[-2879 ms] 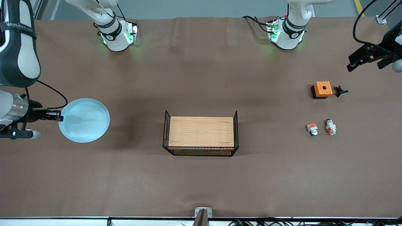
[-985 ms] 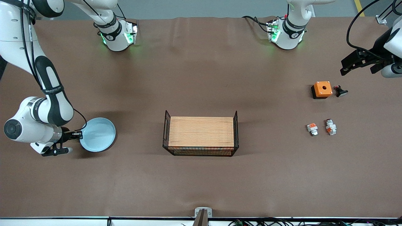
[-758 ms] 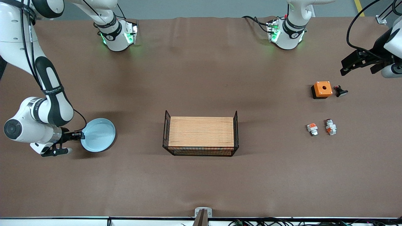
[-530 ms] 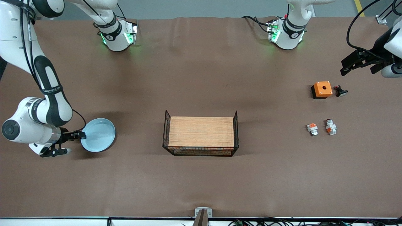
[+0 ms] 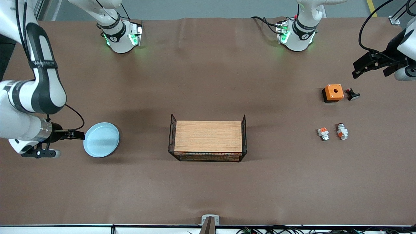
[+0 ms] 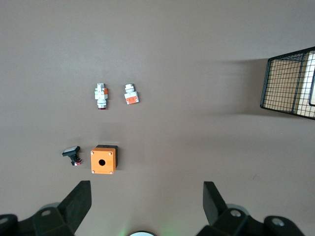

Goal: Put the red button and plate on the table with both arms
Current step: 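Withdraw the right gripper away from the plate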

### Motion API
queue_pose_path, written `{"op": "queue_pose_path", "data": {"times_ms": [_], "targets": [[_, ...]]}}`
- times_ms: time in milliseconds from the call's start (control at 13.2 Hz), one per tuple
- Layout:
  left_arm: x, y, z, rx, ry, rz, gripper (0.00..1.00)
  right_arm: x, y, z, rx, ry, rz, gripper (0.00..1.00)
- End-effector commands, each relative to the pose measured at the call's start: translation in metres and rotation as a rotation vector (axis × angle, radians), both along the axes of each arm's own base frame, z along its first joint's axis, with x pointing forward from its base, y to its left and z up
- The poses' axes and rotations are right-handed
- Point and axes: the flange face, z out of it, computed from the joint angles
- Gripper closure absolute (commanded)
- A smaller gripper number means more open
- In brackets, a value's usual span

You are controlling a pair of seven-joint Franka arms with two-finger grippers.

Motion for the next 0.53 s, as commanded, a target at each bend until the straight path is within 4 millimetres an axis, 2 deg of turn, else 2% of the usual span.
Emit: {"op": "queue_pose_path", "data": {"times_ms": [0,303,455], "targets": [[-0.002,0.001,0.001,0.002,0.002,-0.005,0.00,-0.020,0.023,0.058,-0.034,-0.032,-0.032,0.01],[-0.002,-0.001,0.002,0.002,0.000,0.000,0.00,-0.057,0.038,0.158,-0.044,-0.105,-0.005,0.00],[-0.002,-0.001,0.001,0.002,0.003,0.000,0.00,-0.072,0.037,0.193,-0.048,-0.105,-0.004,0.00]]}}
